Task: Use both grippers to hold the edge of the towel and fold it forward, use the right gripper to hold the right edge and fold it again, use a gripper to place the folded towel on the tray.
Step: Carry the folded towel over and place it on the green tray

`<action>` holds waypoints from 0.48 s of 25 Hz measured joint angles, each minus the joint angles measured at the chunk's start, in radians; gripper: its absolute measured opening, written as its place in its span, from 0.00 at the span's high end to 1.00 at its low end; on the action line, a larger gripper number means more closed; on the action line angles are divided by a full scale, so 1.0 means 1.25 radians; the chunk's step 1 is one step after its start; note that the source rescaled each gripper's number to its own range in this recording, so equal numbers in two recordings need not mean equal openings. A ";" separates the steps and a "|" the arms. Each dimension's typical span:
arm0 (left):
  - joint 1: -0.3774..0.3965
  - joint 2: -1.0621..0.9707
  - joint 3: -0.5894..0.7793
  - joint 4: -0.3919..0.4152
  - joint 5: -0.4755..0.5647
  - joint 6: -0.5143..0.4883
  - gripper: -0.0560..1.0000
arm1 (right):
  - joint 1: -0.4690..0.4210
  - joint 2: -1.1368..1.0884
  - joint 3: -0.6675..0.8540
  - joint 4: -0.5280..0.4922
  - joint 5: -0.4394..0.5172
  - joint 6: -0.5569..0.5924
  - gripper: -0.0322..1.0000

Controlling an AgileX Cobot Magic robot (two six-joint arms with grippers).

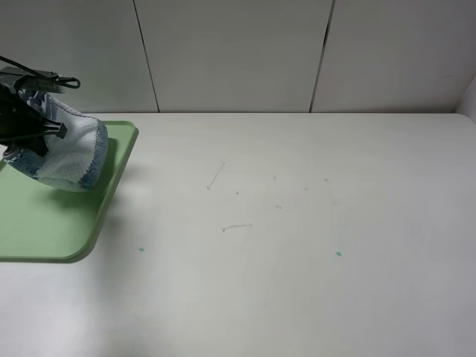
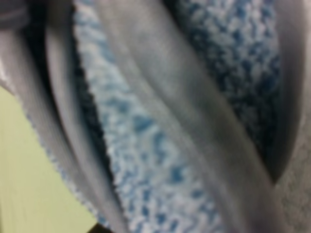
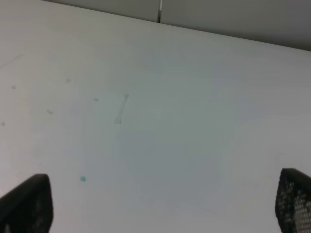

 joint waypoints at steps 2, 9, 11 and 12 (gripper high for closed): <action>0.000 0.000 0.000 0.000 -0.001 0.000 0.78 | 0.000 0.000 0.000 0.000 0.000 0.000 0.00; 0.000 0.000 0.000 0.011 -0.006 0.009 0.61 | 0.000 0.000 0.000 0.000 0.000 0.000 0.00; 0.000 0.000 0.000 0.021 -0.006 0.025 0.43 | 0.000 0.000 0.000 0.000 0.000 0.000 0.00; 0.001 0.000 0.000 0.024 -0.006 0.031 0.32 | 0.000 0.000 0.000 0.000 0.000 0.000 0.00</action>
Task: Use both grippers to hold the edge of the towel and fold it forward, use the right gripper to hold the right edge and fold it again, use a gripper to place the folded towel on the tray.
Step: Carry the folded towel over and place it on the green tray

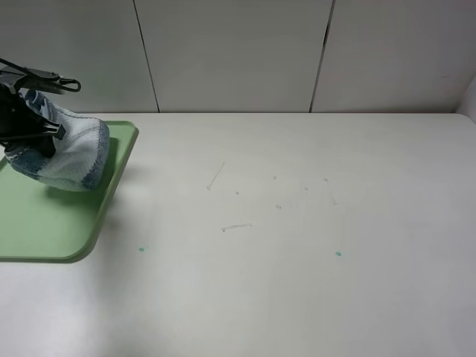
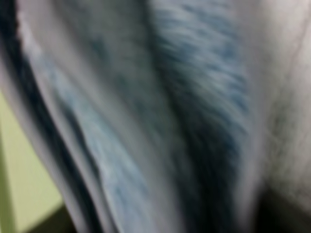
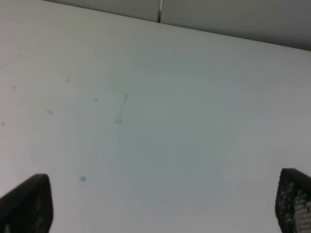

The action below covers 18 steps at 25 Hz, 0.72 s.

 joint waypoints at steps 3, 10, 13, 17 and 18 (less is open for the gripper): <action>0.002 0.000 0.000 0.003 0.000 0.008 0.09 | 0.000 0.000 0.000 0.000 0.000 0.000 0.00; 0.002 0.000 0.000 0.004 0.024 0.011 0.00 | 0.000 0.000 0.000 0.000 0.000 0.000 0.00; 0.002 -0.001 0.000 0.007 0.037 0.011 0.00 | 0.000 0.000 0.000 0.000 0.000 0.000 0.00; 0.002 -0.021 0.000 0.008 0.062 0.011 0.00 | 0.000 0.000 0.000 0.000 0.000 0.000 0.00; 0.002 -0.030 0.000 0.010 0.069 0.010 0.00 | 0.000 0.000 0.000 0.000 0.000 0.000 0.00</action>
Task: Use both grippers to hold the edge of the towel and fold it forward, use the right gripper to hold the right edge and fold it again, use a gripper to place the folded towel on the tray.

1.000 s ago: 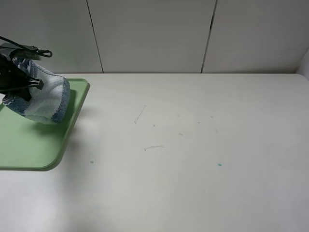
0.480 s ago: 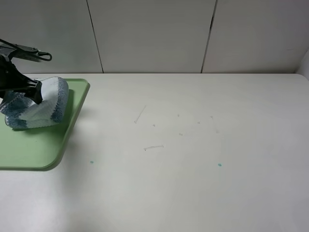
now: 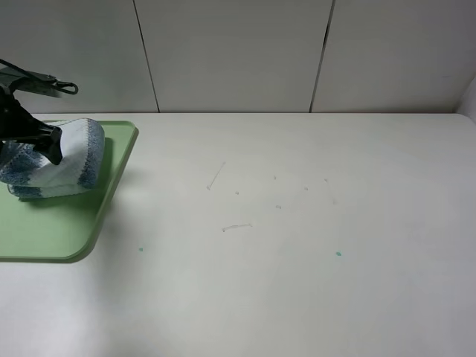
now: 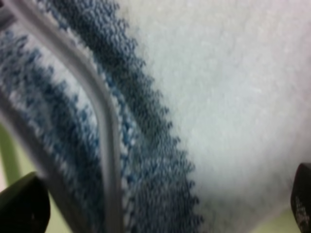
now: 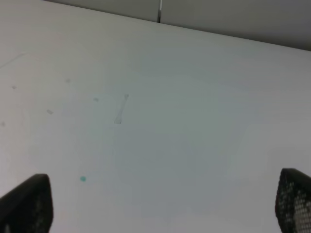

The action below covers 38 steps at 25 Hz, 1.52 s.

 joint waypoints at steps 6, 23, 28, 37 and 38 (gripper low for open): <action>0.000 -0.065 0.000 0.002 0.051 -0.006 0.00 | 0.000 0.000 0.000 0.000 0.000 0.000 0.00; -0.013 -0.362 0.053 -0.095 0.290 -0.064 0.00 | 0.000 0.000 0.000 0.000 0.000 0.000 0.00; -0.015 -0.503 0.128 -0.098 0.300 -0.082 0.00 | 0.000 0.000 0.000 0.001 0.001 0.000 0.00; -0.015 -0.772 0.292 -0.112 0.304 -0.084 0.00 | 0.000 0.000 0.000 0.001 0.001 0.000 0.00; -0.015 -0.803 0.310 -0.116 0.304 -0.084 0.00 | 0.000 0.000 0.000 0.001 0.001 0.000 0.00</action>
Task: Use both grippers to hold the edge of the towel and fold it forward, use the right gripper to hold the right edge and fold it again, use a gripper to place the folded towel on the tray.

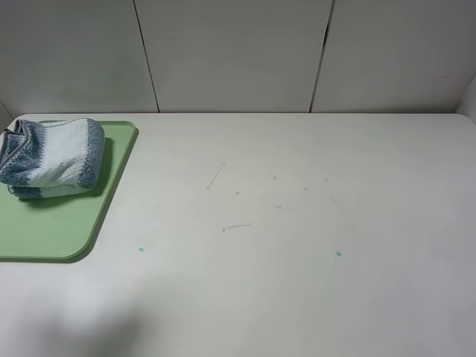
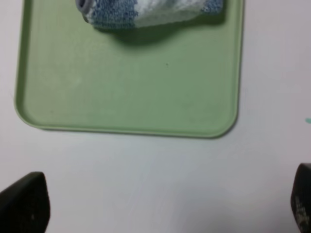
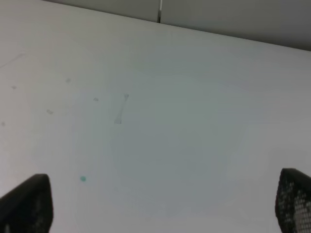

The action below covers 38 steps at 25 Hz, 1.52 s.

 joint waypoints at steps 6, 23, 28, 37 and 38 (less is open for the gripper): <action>0.000 -0.185 0.094 -0.009 0.012 0.000 0.00 | 0.000 0.000 0.000 0.000 0.000 0.000 0.00; 0.000 -0.580 0.241 0.013 0.033 0.004 0.00 | 0.000 0.000 0.000 0.000 -0.001 0.000 0.00; -0.001 -0.672 0.241 -0.032 0.033 0.060 0.00 | 0.000 0.000 0.000 0.000 -0.001 0.000 0.00; -0.162 -0.677 0.241 -0.068 0.035 0.102 0.00 | 0.000 0.000 0.000 0.000 0.000 0.000 0.00; -0.193 -0.677 0.241 -0.069 0.035 0.102 0.00 | 0.000 0.000 0.000 0.000 0.000 0.000 0.00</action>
